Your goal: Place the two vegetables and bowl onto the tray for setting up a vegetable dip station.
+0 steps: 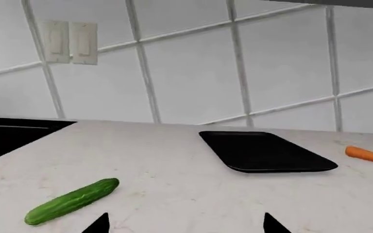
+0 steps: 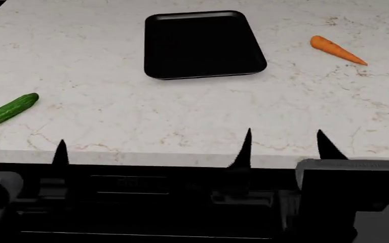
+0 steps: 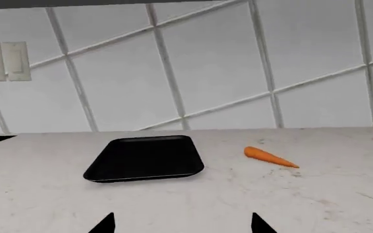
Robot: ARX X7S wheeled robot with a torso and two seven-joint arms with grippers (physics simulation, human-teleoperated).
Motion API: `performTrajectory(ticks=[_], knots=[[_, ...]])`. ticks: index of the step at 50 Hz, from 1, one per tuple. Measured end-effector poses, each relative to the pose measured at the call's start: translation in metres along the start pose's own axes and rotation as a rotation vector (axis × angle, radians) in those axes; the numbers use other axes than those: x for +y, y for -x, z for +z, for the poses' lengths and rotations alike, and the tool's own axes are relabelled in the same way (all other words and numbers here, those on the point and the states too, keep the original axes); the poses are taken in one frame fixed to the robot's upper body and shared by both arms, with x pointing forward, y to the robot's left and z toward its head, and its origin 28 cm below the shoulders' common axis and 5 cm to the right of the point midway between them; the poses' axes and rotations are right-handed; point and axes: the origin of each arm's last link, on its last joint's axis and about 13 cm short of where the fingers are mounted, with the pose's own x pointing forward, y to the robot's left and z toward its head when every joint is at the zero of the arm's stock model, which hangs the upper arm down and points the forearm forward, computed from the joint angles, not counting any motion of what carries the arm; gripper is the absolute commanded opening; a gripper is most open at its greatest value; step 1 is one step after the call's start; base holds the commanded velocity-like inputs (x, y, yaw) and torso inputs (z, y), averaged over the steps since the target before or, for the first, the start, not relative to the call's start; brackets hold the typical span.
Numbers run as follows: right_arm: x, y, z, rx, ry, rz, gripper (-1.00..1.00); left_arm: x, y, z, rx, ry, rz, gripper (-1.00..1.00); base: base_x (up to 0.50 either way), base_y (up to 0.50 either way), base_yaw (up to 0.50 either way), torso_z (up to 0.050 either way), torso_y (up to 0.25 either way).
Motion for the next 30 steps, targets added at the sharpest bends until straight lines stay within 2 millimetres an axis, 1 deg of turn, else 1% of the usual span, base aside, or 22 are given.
performTrajectory(ticks=[5,14,17,22,30], knots=[[-0.003,-0.022,0.026,0.009,0.023,0.024,1.0,-0.003,-0.024,0.02,0.007,-0.017,-0.007,1.0,0.0,0.0,0.0,0.0,0.0],[-0.008,-0.076,0.054,0.085,0.071,0.054,1.0,-0.009,-0.077,0.042,0.064,-0.048,0.014,1.0,0.0,0.0,0.0,0.0,0.0],[-0.009,-0.089,0.062,0.103,0.085,0.06,1.0,-0.01,-0.09,0.049,0.083,-0.051,0.026,1.0,0.5,0.0,0.0,0.0,0.0],[-0.011,-0.102,0.073,0.116,0.098,0.063,1.0,-0.011,-0.104,0.057,0.106,-0.054,0.04,1.0,0.5,-0.01,0.0,0.0,0.0],[-0.015,-0.108,0.081,0.12,0.105,0.066,1.0,-0.012,-0.113,0.065,0.122,-0.049,0.048,1.0,0.5,-0.01,0.0,0.0,0.0]])
